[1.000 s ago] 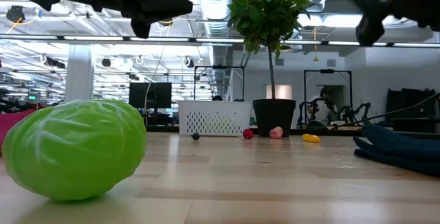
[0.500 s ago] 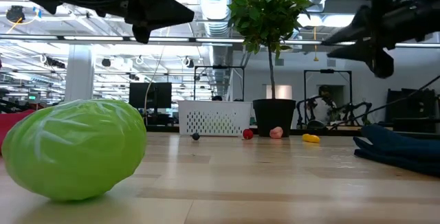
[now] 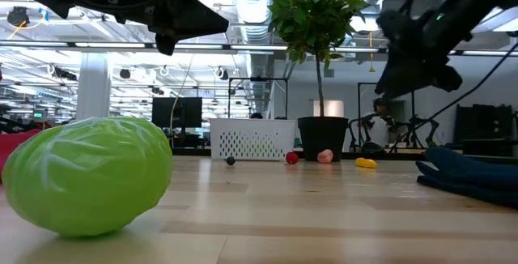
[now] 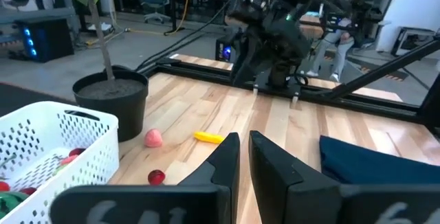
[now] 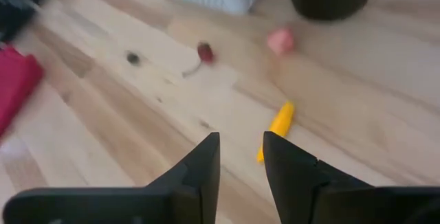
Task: Pick and placing Produce into tupperware
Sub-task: Put the yellow corn into the white basket
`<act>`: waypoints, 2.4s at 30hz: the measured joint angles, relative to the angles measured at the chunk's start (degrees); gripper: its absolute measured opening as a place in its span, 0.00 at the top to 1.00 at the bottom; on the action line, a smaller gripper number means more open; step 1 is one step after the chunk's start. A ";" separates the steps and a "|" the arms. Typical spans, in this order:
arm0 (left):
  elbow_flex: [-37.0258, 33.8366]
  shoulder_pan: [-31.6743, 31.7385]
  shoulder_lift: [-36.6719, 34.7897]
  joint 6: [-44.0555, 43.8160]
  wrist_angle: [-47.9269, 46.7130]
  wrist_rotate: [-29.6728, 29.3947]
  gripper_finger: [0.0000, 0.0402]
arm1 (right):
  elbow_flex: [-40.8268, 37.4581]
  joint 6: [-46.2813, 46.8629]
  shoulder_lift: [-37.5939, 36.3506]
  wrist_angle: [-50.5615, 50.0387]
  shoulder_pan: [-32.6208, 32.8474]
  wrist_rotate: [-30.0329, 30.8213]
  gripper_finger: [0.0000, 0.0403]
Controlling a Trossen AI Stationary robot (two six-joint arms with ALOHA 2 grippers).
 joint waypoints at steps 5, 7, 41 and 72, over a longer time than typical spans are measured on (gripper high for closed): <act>0.00 0.04 0.00 -0.72 0.02 0.41 0.94 | 1.68 -0.01 9.37 -1.27 -4.19 -2.55 0.63; 0.00 0.02 0.00 -0.87 -0.02 0.41 0.94 | 1.86 -0.01 12.45 -0.20 -4.82 -2.50 0.63; -0.02 0.00 0.00 -0.91 -0.02 0.20 0.94 | 1.77 -1.71 31.05 12.15 -4.46 -3.20 0.82; -0.02 0.02 0.00 -0.28 0.87 -1.47 0.94 | 5.92 -6.60 30.94 23.27 9.36 5.54 0.93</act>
